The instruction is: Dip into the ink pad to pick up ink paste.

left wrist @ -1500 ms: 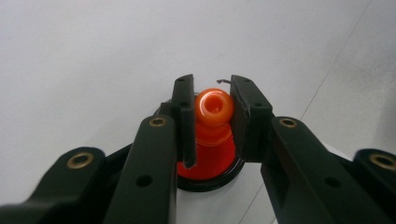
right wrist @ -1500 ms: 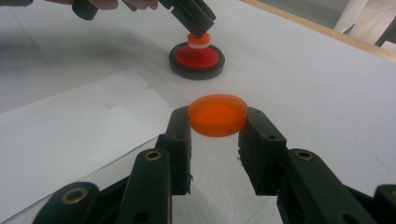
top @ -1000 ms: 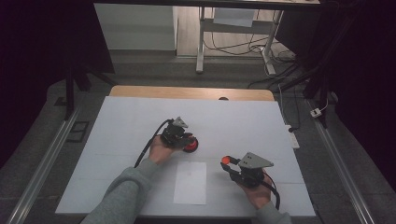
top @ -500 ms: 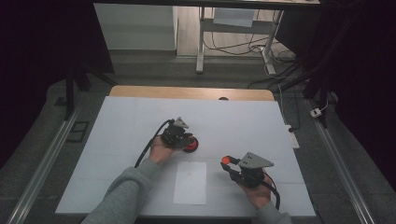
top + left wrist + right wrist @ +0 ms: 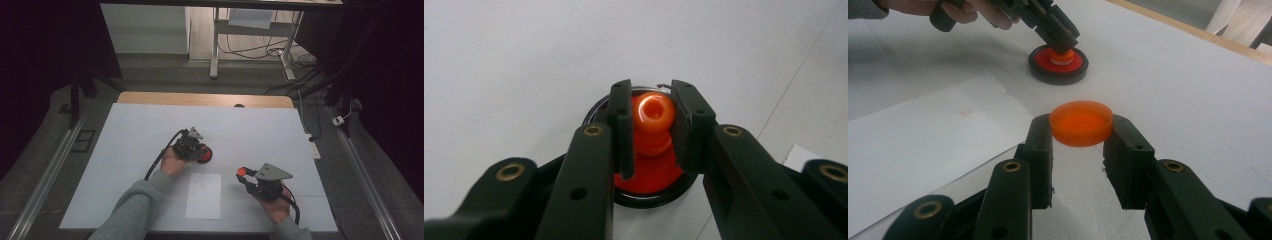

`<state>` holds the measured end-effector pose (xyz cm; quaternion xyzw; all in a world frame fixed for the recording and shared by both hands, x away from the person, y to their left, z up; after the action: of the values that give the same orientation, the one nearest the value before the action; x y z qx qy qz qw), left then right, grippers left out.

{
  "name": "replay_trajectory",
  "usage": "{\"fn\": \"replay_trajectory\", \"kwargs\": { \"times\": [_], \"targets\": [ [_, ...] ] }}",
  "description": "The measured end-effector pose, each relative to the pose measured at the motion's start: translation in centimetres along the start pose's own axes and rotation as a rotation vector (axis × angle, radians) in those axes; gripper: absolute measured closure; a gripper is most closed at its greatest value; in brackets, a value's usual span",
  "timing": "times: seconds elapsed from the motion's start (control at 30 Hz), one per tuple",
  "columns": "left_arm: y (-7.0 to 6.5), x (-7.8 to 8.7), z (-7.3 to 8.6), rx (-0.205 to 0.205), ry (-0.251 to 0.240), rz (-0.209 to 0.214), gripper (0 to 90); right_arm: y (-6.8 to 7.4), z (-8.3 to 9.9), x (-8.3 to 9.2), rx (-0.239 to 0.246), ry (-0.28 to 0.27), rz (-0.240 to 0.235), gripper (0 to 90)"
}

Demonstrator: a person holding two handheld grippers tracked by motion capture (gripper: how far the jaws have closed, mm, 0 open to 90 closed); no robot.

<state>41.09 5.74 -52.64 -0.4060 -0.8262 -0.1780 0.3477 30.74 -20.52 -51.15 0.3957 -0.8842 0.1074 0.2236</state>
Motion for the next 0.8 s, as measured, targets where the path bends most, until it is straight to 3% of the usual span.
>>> {"fn": "replay_trajectory", "kwargs": {
  "times": [0.33, 0.8],
  "targets": [
    [-0.18, -0.04, -0.03, -0.001, 0.005, -0.012, 72.9, 0.08, 0.01, -0.06, 0.001, -0.001, 0.0, 64.8],
    [0.09, -0.04, 0.02, 0.026, -0.001, 0.008, 72.9, 0.05, -0.06, 0.01, 0.001, -0.003, -0.001, 64.7]
  ]
}}
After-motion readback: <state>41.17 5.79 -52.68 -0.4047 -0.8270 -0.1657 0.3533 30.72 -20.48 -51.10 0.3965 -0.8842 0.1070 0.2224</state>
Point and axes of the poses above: each handheld gripper's, and its own axes: x roughly backward along the jaws, z roughly out of its underside, y roughly to its left, the point moved 2 cm from there along -x, roughly forward along the jaws, and after that the axes turned 6 degrees about -x, right-handed, at the moved point
